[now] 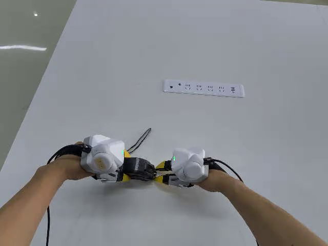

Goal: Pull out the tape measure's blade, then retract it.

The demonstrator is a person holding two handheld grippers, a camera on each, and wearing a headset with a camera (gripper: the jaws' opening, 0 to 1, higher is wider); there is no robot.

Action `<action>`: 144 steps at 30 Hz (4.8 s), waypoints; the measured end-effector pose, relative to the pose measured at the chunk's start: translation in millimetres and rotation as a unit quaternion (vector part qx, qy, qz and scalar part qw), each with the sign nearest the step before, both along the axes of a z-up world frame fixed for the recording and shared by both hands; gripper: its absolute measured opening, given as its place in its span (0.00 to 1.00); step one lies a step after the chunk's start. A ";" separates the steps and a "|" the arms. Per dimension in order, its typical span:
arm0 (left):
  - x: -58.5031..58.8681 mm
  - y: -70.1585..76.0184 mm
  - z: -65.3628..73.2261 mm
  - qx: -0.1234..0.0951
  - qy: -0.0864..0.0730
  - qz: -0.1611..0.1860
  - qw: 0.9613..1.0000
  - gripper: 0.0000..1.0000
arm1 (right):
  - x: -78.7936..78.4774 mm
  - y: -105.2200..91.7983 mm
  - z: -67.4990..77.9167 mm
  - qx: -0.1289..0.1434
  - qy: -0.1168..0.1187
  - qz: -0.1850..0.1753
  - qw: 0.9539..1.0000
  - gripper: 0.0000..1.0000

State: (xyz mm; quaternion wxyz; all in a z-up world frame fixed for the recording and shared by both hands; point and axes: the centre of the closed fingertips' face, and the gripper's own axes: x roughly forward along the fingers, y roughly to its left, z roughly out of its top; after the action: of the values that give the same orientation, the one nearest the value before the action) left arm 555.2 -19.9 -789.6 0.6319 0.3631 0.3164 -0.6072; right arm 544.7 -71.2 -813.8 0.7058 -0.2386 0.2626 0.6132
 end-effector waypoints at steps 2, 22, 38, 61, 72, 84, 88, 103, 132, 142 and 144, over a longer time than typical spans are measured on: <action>-0.1 0.0 -0.2 0.000 0.000 0.000 1.000 0.27 | -0.1 -0.2 0.2 0.000 -0.001 0.001 1.000 0.11; -0.6 1.5 0.0 0.003 0.003 0.006 1.000 0.27 | 0.8 -0.7 3.7 0.004 -0.006 0.005 1.000 0.11; -0.3 1.5 -0.9 0.002 0.005 0.006 1.000 0.27 | 0.0 -5.1 2.6 0.000 -0.006 0.007 1.000 0.11; 0.2 2.6 0.3 0.002 0.006 0.005 1.000 0.27 | -0.4 -8.2 4.3 -0.001 -0.005 0.008 1.000 0.11; 0.1 3.0 0.2 0.003 0.007 0.004 1.000 0.27 | -1.5 -12.8 5.0 -0.004 -0.004 0.008 1.000 0.11; -0.2 2.5 0.3 0.005 0.007 0.002 1.000 0.27 | -2.1 -17.9 5.0 -0.007 -0.004 0.011 1.000 0.11; -0.3 2.4 0.4 0.005 0.007 0.002 1.000 0.27 | -2.2 -18.8 5.5 -0.007 -0.004 0.011 1.000 0.11; 0.0 3.1 0.1 0.005 0.007 0.001 1.000 0.27 | -2.6 -23.7 6.8 -0.010 -0.008 0.015 1.000 0.11; -0.5 2.4 -0.6 0.003 0.009 0.001 1.000 0.28 | -3.0 -32.8 7.8 -0.015 -0.012 0.018 1.000 0.11; -0.6 2.1 -0.3 0.002 0.009 0.001 1.000 0.28 | -4.2 -38.3 8.6 -0.017 -0.013 0.019 1.000 0.11; -0.9 2.0 0.0 0.002 0.009 0.000 1.000 0.28 | -4.5 -39.3 8.8 -0.018 -0.013 0.019 1.000 0.11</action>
State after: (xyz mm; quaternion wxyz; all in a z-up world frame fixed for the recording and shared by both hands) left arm 554.3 -17.8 -789.6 0.6285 0.3592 0.3234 -0.6094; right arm 540.2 -110.4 -805.0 0.6932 -0.2642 0.2600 0.6181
